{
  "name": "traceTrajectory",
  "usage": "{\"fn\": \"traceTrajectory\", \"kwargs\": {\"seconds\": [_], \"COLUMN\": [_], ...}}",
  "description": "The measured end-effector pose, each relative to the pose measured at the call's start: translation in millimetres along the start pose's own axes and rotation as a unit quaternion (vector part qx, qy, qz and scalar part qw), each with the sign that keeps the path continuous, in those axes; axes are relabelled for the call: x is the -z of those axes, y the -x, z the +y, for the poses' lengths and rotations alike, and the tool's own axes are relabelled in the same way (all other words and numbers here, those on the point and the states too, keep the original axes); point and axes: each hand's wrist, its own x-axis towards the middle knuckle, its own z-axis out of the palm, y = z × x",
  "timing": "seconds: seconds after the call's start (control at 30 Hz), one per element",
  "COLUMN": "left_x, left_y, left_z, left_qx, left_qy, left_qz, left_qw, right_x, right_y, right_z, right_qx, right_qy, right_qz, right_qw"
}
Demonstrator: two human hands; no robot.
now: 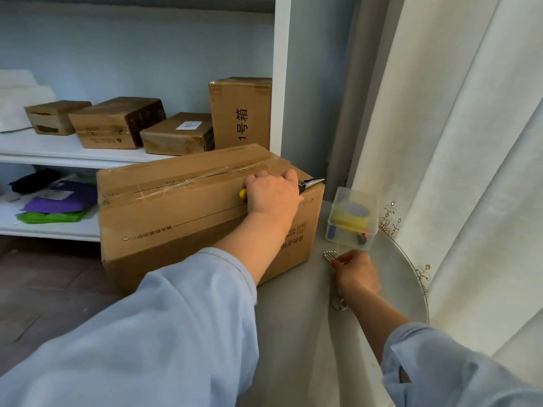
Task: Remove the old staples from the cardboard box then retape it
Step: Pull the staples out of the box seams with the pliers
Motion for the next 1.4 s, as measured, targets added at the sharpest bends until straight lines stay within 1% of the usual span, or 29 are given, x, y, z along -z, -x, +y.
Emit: {"fn": "traceTrajectory", "kwargs": {"seconds": [0.1,0.2,0.27,0.33,0.43,0.47,0.5,0.57,0.63,0.73,0.8,0.87,0.93,1.03,1.1,1.17,1.27,1.33,1.4], "left_x": [-1.6,1.8,7.8,13.3,17.9,19.4,21.4,26.0,32.2,38.4,38.5,38.8,39.4,39.8,39.0,38.5,37.4,37.3,35.7], "left_y": [-2.3,-0.6,3.8,5.9,10.5,14.4,19.0,30.2,40.5,60.2,69.6,75.6,75.7,72.6,71.2,69.8,63.7,62.7,64.3], "left_z": [-1.4,-11.7,-26.8,-44.6,-70.1,-78.8,-87.5,-107.7,-126.4,-153.0,-160.9,-163.8,-165.2,-169.1,-168.7,-165.1,-164.4,-164.9,-165.1], "left_qx": [-0.002,-0.020,-0.036,-0.035,-0.010,0.002,0.010,0.025,0.041,0.053,0.048,0.039,0.038,0.061,0.054,0.038,0.043,0.049,0.043], "left_qy": [0.004,0.014,0.057,0.129,0.201,0.205,0.200,0.185,0.177,0.153,0.139,0.133,0.150,0.258,0.298,0.294,0.308,0.291,0.257], "left_qz": [-0.007,0.007,0.016,0.000,-0.029,-0.036,-0.041,-0.054,-0.068,-0.095,-0.106,-0.109,-0.113,-0.118,-0.127,-0.133,-0.108,-0.105,-0.118], "left_qw": [1.000,1.000,0.998,0.991,0.979,0.978,0.979,0.981,0.981,0.982,0.984,0.984,0.981,0.957,0.945,0.946,0.944,0.950,0.958], "right_x": [7.7,19.8,25.5,23.4,16.5,14.8,12.9,6.8,-0.3,-10.4,-11.7,-9.1,-4.9,9.1,21.4,26.7,14.8,7.8,7.2], "right_y": [13.0,42.1,67.9,95.4,143.4,159.4,172.6,193.1,205.6,219.1,219.1,217.3,213.3,188.5,168.3,165.4,191.4,199.6,193.5], "right_z": [-19.6,-51.5,-72.6,-91.1,-112.8,-118.0,-121.8,-128.4,-133.4,-141.8,-148.8,-156.3,-156.7,-151.6,-153.6,-158.9,-159.9,-155.8,-155.0], "right_qx": [0.018,0.048,0.069,0.097,0.153,0.188,0.230,0.317,0.364,0.410,0.409,0.391,0.399,0.423,0.399,0.376,0.398,0.411,0.423], "right_qy": [-0.104,-0.207,-0.249,-0.287,-0.305,-0.289,-0.259,-0.176,-0.097,0.018,0.059,0.059,0.059,0.073,0.091,0.122,0.131,0.126,0.152], "right_qz": [0.036,0.071,0.082,0.062,-0.017,-0.036,-0.038,-0.023,-0.045,-0.099,-0.116,-0.140,-0.161,-0.188,-0.206,-0.196,-0.169,-0.122,-0.076], "right_qw": [0.994,0.974,0.962,0.951,0.940,0.938,0.937,0.932,0.925,0.907,0.903,0.908,0.901,0.883,0.889,0.897,0.892,0.895,0.890]}}
